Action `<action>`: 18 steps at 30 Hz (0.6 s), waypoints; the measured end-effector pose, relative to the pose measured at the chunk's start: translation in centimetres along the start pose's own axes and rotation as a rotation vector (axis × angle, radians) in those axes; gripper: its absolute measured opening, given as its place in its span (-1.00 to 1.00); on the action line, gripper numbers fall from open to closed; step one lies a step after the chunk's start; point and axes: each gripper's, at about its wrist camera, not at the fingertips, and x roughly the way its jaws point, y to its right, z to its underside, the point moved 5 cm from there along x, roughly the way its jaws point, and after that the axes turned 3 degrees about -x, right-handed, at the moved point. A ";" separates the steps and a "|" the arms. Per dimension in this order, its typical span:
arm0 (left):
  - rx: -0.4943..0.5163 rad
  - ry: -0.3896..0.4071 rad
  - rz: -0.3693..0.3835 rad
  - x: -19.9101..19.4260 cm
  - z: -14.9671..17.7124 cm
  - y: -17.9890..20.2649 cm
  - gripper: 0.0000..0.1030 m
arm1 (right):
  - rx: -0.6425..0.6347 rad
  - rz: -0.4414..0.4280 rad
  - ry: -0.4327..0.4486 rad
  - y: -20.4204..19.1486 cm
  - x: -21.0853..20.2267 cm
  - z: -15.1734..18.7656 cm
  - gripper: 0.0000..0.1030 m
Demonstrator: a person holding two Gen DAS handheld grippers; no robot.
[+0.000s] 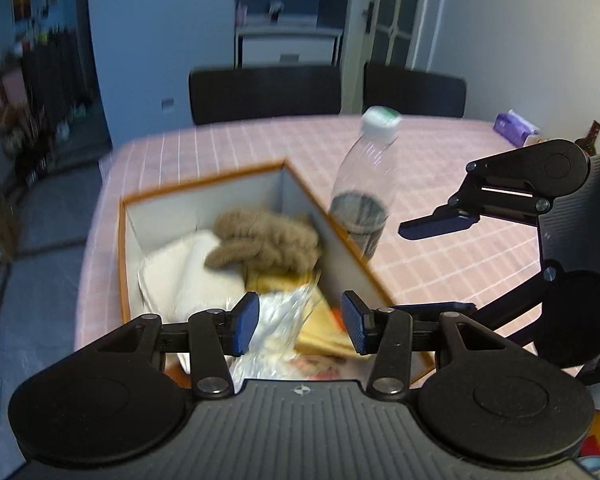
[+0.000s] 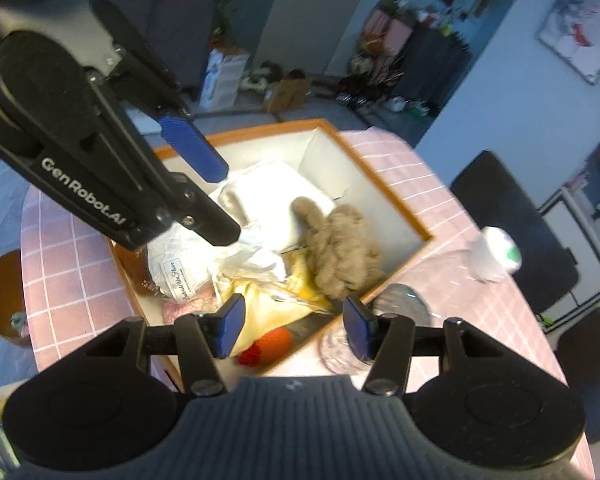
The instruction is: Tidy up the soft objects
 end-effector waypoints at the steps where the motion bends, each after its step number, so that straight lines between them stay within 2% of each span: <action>1: 0.018 0.028 -0.007 -0.7 -0.2 0.6 0.05 | 0.015 0.020 0.014 0.3 -0.9 0.2 0.13; 8: 0.118 0.245 -0.051 -4.6 -1.1 5.7 0.05 | 0.157 0.148 0.120 1.6 -7.7 3.5 0.34; 11: 0.168 0.340 -0.066 -6.2 -0.7 8.1 0.05 | 0.232 0.194 0.172 1.7 -10.5 5.8 0.54; 14: 0.211 0.447 -0.095 -7.3 0.1 10.3 0.05 | 0.331 0.228 0.221 1.8 -12.5 8.0 0.62; 18: 0.189 0.556 -0.091 -7.7 1.3 12.5 0.05 | 0.417 0.307 0.298 1.9 -14.3 11.0 0.67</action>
